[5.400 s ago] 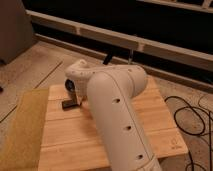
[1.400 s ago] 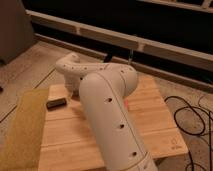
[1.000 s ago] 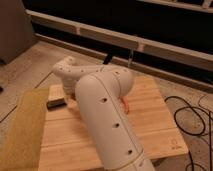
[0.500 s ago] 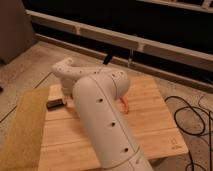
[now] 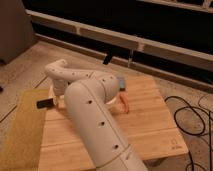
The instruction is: Push the eraser across the table
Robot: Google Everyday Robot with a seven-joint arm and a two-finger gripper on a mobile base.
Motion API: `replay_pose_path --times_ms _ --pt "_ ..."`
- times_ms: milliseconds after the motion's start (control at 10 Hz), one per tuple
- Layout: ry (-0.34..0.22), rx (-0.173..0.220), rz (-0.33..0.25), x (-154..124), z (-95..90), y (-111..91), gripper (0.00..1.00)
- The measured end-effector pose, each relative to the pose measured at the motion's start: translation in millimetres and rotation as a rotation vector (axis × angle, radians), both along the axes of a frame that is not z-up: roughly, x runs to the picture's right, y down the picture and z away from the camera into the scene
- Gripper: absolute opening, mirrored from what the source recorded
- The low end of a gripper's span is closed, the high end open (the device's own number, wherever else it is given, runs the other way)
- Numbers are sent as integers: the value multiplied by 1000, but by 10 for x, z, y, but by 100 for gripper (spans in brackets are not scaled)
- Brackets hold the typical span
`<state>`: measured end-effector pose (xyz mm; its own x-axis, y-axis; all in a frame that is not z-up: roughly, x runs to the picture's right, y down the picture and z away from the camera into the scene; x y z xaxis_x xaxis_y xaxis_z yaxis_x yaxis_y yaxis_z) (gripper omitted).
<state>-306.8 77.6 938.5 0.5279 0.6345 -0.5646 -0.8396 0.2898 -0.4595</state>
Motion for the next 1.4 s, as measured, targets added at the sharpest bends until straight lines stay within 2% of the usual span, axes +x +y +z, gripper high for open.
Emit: replay_pose_path --times_ms 600,800,1400 --pt "-203 0 -50 -1090 -362 4 65" --pt "-255 -1 -61 -1350 -470 16 65" --pt "-259 -2 -60 -1359 -473 13 65"
